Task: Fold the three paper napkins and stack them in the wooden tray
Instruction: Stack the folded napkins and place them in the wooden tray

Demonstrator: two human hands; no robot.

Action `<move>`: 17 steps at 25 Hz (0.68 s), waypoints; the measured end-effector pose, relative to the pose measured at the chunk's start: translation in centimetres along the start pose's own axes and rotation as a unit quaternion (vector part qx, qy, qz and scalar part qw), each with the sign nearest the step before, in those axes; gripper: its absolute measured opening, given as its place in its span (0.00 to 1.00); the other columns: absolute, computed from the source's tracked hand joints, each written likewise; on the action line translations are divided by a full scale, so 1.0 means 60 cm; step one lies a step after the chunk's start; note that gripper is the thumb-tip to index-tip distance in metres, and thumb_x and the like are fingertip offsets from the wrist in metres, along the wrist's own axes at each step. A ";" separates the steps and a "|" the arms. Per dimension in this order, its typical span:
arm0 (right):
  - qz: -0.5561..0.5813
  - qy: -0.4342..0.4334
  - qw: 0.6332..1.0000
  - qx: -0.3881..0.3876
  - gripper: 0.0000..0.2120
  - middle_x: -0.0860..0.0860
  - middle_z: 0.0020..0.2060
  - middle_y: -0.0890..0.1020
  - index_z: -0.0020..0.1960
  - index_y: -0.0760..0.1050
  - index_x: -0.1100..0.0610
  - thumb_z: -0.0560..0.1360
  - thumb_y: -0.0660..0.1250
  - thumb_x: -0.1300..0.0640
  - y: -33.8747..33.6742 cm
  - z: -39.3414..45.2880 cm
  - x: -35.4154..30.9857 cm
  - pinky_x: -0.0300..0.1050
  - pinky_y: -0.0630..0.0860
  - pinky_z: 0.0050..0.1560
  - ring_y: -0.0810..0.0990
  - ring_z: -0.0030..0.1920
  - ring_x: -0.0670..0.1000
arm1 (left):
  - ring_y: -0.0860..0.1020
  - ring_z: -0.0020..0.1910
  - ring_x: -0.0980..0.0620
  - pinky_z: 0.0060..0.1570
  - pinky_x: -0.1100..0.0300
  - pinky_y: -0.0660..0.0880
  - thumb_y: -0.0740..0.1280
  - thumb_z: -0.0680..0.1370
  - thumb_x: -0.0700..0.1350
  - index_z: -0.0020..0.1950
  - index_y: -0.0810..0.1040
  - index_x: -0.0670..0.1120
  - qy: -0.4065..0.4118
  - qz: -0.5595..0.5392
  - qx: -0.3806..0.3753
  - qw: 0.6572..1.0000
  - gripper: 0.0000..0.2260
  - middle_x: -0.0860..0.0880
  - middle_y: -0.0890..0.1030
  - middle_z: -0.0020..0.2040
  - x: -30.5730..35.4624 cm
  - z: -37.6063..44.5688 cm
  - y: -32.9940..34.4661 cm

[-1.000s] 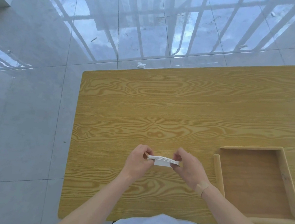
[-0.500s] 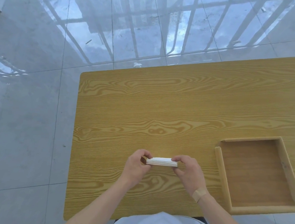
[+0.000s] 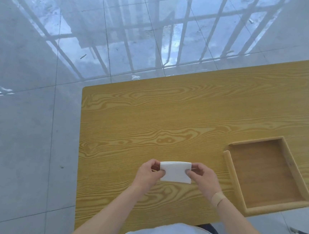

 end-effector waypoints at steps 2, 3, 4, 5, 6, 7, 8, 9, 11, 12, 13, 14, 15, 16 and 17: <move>0.045 0.027 0.999 0.009 0.04 0.47 0.39 0.87 0.47 0.81 0.50 0.73 0.73 0.56 -0.009 -0.010 0.005 0.45 0.77 0.44 0.84 0.44 0.51 | 0.78 0.35 0.54 0.32 0.61 0.73 0.71 0.74 0.39 0.49 0.80 0.44 -0.017 -0.034 -0.021 0.999 0.05 0.51 0.81 0.40 0.004 -0.008 0.005; 0.070 0.037 0.997 0.011 0.04 0.48 0.40 0.87 0.47 0.81 0.51 0.73 0.73 0.57 -0.013 -0.016 0.009 0.49 0.78 0.46 0.83 0.43 0.51 | 0.78 0.35 0.55 0.31 0.61 0.74 0.71 0.74 0.38 0.49 0.80 0.43 -0.019 -0.047 -0.029 0.998 0.05 0.50 0.82 0.40 0.008 -0.014 0.008; 0.093 0.044 0.995 0.011 0.04 0.52 0.43 0.87 0.48 0.81 0.53 0.74 0.73 0.58 -0.018 -0.022 0.011 0.53 0.79 0.49 0.83 0.43 0.52 | 0.79 0.34 0.55 0.31 0.61 0.74 0.71 0.75 0.37 0.49 0.80 0.42 -0.021 -0.056 -0.035 0.998 0.05 0.50 0.82 0.39 0.013 -0.020 0.013; 0.112 0.048 0.992 0.008 0.05 0.55 0.45 0.87 0.49 0.81 0.55 0.74 0.72 0.59 -0.022 -0.029 0.013 0.54 0.80 0.49 0.83 0.43 0.53 | 0.79 0.34 0.55 0.31 0.61 0.75 0.70 0.75 0.37 0.50 0.80 0.42 -0.023 -0.061 -0.039 0.997 0.05 0.49 0.82 0.40 0.018 -0.026 0.017; 0.125 0.049 0.991 0.005 0.05 0.57 0.46 0.86 0.50 0.80 0.57 0.74 0.72 0.59 -0.029 -0.036 0.014 0.53 0.80 0.48 0.83 0.42 0.53 | 0.80 0.35 0.55 0.32 0.60 0.76 0.70 0.75 0.37 0.50 0.80 0.41 -0.024 -0.065 -0.044 0.997 0.04 0.49 0.82 0.40 0.023 -0.031 0.022; 0.129 0.047 0.991 0.003 0.06 0.57 0.46 0.86 0.51 0.80 0.57 0.74 0.72 0.59 -0.039 -0.043 0.014 0.50 0.80 0.45 0.83 0.41 0.52 | 0.80 0.36 0.54 0.33 0.60 0.76 0.70 0.76 0.37 0.50 0.80 0.41 -0.024 -0.067 -0.050 0.996 0.04 0.49 0.82 0.40 0.029 -0.037 0.030; 0.129 0.046 0.991 0.001 0.06 0.56 0.45 0.86 0.51 0.80 0.56 0.75 0.72 0.58 -0.050 -0.050 0.017 0.46 0.80 0.42 0.83 0.40 0.51 | 0.80 0.37 0.53 0.34 0.59 0.77 0.70 0.76 0.37 0.51 0.80 0.41 -0.020 -0.066 -0.056 0.996 0.05 0.48 0.82 0.41 0.035 -0.042 0.040; 0.129 0.043 0.991 -0.001 0.06 0.54 0.45 0.86 0.52 0.80 0.55 0.75 0.72 0.57 -0.064 -0.058 0.021 0.42 0.79 0.40 0.83 0.39 0.50 | 0.80 0.38 0.52 0.35 0.59 0.77 0.70 0.76 0.37 0.51 0.80 0.41 -0.015 -0.061 -0.061 0.996 0.05 0.48 0.82 0.41 0.043 -0.048 0.053; 0.131 0.039 0.991 0.001 0.07 0.53 0.45 0.87 0.52 0.80 0.54 0.74 0.72 0.55 -0.096 -0.076 0.035 0.42 0.79 0.39 0.83 0.39 0.49 | 0.81 0.38 0.52 0.34 0.59 0.77 0.70 0.76 0.38 0.50 0.80 0.41 -0.004 -0.055 -0.068 0.996 0.04 0.47 0.82 0.41 0.057 -0.061 0.082; 0.135 0.036 0.990 0.005 0.07 0.52 0.45 0.87 0.52 0.80 0.54 0.74 0.72 0.55 -0.116 -0.085 0.044 0.43 0.78 0.39 0.83 0.40 0.50 | 0.81 0.37 0.53 0.33 0.59 0.77 0.70 0.76 0.38 0.50 0.80 0.42 0.004 -0.048 -0.073 0.996 0.04 0.47 0.83 0.41 0.065 -0.068 0.101; 0.141 0.034 0.989 0.010 0.07 0.52 0.45 0.87 0.52 0.81 0.54 0.74 0.72 0.55 -0.137 -0.096 0.053 0.43 0.78 0.39 0.82 0.39 0.49 | 0.81 0.36 0.54 0.32 0.60 0.76 0.71 0.76 0.39 0.49 0.80 0.43 0.012 -0.038 -0.081 0.996 0.03 0.48 0.83 0.41 0.074 -0.077 0.123; 0.149 0.031 0.988 0.016 0.07 0.51 0.44 0.87 0.52 0.81 0.54 0.74 0.72 0.55 -0.162 -0.110 0.064 0.43 0.77 0.39 0.82 0.39 0.48 | 0.81 0.35 0.55 0.32 0.61 0.76 0.71 0.76 0.39 0.49 0.80 0.43 0.020 -0.027 -0.090 0.995 0.03 0.48 0.83 0.41 0.083 -0.086 0.151; 0.157 0.027 0.987 0.022 0.07 0.51 0.43 0.86 0.52 0.81 0.54 0.74 0.72 0.56 -0.186 -0.122 0.074 0.43 0.76 0.38 0.81 0.38 0.47 | 0.81 0.35 0.55 0.31 0.61 0.77 0.71 0.76 0.40 0.49 0.80 0.44 0.025 -0.019 -0.098 0.995 0.03 0.48 0.84 0.41 0.090 -0.095 0.177; 0.164 0.023 0.986 0.027 0.07 0.50 0.43 0.86 0.52 0.81 0.55 0.75 0.71 0.56 -0.211 -0.132 0.083 0.43 0.76 0.38 0.81 0.37 0.47 | 0.81 0.36 0.55 0.32 0.61 0.77 0.71 0.76 0.40 0.49 0.81 0.44 0.028 -0.013 -0.104 0.994 0.03 0.49 0.84 0.42 0.096 -0.102 0.203; 0.168 0.017 0.985 0.029 0.07 0.50 0.42 0.86 0.52 0.81 0.55 0.75 0.71 0.57 -0.237 -0.142 0.092 0.43 0.75 0.38 0.80 0.36 0.47 | 0.82 0.38 0.54 0.32 0.60 0.78 0.72 0.76 0.41 0.49 0.81 0.45 0.029 -0.010 -0.108 0.994 0.03 0.49 0.84 0.42 0.101 -0.109 0.229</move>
Point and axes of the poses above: each hand's wrist, its own z-axis towards the middle knuckle, its own y-axis out of the palm, x = y × z, the point moved 10 cm from there along z, towards the middle knuckle
